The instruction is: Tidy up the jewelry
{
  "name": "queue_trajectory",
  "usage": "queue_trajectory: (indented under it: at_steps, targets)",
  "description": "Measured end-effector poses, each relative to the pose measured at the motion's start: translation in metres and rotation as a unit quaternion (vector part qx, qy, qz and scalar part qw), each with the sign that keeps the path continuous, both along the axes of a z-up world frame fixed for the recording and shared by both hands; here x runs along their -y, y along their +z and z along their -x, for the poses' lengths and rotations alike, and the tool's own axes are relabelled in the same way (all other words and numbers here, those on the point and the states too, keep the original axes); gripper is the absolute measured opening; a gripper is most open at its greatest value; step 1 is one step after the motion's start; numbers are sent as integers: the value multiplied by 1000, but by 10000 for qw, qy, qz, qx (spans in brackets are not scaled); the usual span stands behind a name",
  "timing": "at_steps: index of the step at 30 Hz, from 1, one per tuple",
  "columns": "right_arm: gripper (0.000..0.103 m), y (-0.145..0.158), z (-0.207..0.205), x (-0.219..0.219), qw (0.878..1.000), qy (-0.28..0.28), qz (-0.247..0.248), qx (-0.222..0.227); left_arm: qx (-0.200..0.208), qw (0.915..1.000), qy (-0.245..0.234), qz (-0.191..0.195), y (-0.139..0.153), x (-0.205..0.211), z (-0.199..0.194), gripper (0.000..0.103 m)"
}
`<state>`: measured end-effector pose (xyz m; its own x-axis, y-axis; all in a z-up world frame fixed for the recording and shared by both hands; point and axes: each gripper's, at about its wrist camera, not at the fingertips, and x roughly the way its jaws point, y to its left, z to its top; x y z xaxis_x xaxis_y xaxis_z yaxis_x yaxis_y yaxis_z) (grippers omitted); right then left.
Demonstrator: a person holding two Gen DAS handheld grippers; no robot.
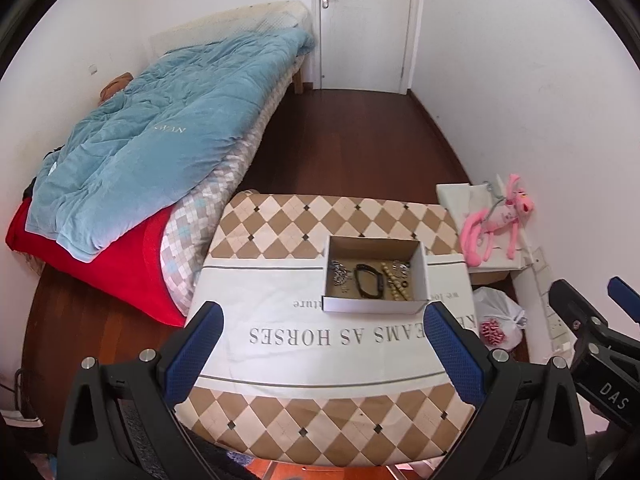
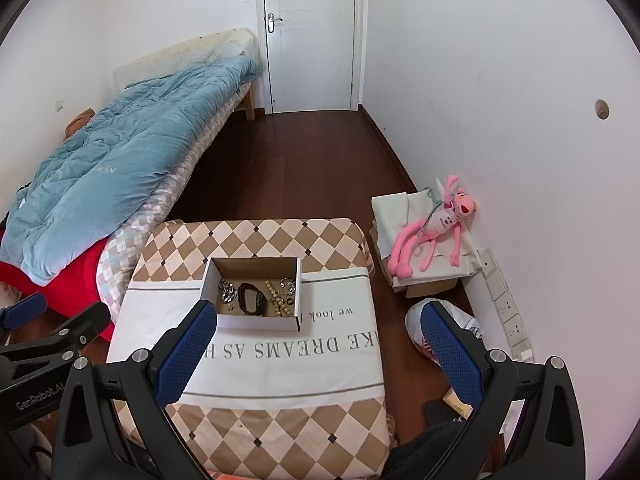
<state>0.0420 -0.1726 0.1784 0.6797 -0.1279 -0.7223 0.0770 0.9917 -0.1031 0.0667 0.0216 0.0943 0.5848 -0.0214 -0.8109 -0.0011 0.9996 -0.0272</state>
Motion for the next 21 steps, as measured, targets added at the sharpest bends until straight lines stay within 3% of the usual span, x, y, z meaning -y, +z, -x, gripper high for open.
queue_trajectory:
  at_steps: [11,21]
  targets:
    - [103,-25,-54,1,9991,-48,39,-412,-413,9991,49,-74,-22,0,-46,102]
    - [103,-48,-79,3,9967,-29,61,-805,-610,9980,73,-117,-37,-1,-62,102]
